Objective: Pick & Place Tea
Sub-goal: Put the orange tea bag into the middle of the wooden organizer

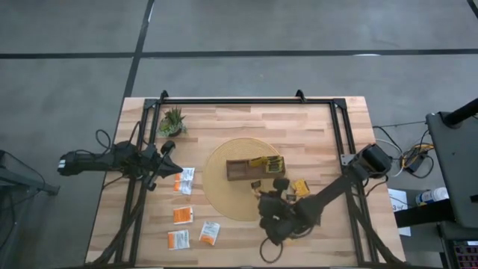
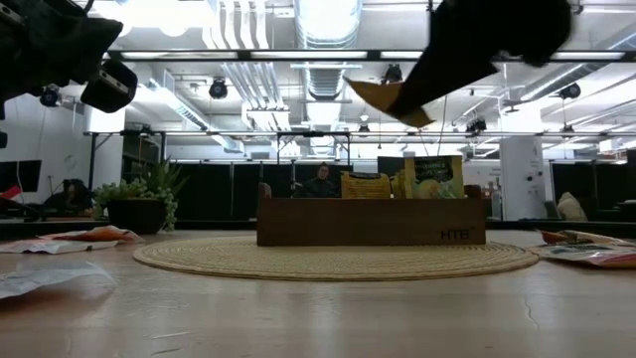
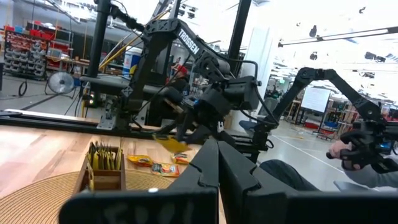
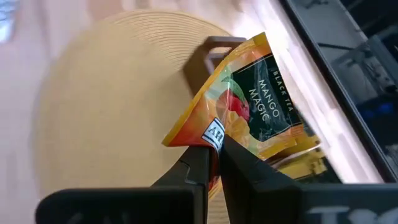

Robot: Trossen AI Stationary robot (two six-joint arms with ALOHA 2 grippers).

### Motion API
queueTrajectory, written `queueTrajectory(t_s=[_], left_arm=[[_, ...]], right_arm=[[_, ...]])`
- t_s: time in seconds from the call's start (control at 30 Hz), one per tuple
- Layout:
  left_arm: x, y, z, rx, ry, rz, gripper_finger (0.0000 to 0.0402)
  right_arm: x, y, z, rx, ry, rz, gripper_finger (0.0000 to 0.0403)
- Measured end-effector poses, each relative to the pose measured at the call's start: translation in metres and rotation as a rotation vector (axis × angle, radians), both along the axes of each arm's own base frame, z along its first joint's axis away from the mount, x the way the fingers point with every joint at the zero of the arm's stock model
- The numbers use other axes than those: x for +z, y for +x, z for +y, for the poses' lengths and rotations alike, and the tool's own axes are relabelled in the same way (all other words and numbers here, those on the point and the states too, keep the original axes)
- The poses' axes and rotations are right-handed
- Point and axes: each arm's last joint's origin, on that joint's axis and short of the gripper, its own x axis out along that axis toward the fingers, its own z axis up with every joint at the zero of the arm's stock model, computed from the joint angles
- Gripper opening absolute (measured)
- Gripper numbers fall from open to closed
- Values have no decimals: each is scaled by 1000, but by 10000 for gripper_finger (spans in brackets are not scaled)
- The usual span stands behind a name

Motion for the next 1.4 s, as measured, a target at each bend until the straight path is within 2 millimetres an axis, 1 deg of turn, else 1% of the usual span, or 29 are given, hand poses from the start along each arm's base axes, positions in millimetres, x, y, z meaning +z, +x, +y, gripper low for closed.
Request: queueTrajectory(t_s=[0.3, 0.63, 0.87, 0.93, 1.3, 1.4], left_arm=[[0, 0, 0, -1, 0, 0, 0], [0, 0, 0, 0, 0, -1, 0], [0, 0, 0, 0, 0, 0, 0], [0, 0, 0, 0, 0, 0, 0], [0, 0, 0, 0, 0, 0, 0], [0, 0, 0, -1, 0, -1, 0]], right_arm=[[-6, 18, -42, -123, -38, 16, 19], [-6, 30, -71, -207, -36, 14, 20], [-8, 34, -87, -259, -29, 10, 20], [-8, 35, -89, -277, -19, -5, 20], [-12, 32, -89, -270, -20, 9, 20], [-12, 32, -85, -259, -16, 6, 20]])
